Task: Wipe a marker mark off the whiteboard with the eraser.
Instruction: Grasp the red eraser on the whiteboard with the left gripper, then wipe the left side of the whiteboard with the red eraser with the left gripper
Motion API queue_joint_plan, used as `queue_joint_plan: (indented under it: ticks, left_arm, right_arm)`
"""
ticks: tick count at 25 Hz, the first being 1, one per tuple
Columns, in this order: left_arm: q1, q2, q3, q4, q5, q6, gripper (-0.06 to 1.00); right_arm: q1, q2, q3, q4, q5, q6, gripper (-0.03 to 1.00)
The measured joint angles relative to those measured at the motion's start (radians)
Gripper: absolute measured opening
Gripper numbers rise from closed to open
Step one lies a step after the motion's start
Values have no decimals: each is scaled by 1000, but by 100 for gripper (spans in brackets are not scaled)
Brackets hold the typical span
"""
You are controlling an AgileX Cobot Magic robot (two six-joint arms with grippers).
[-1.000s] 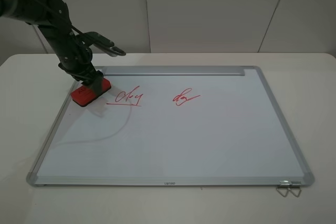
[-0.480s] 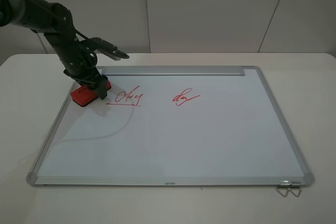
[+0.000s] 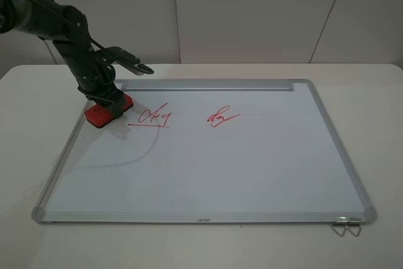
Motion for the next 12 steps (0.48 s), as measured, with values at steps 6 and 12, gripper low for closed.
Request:
queue_joint_plan:
  ticks: [6, 12]
  left_arm:
    - [0, 0, 0, 0, 0, 0, 57]
    - [0, -29, 0, -42, 21, 0, 57]
  right_arm:
    - [0, 0, 0, 0, 0, 0, 83]
    - [0, 0, 0, 0, 0, 0, 83]
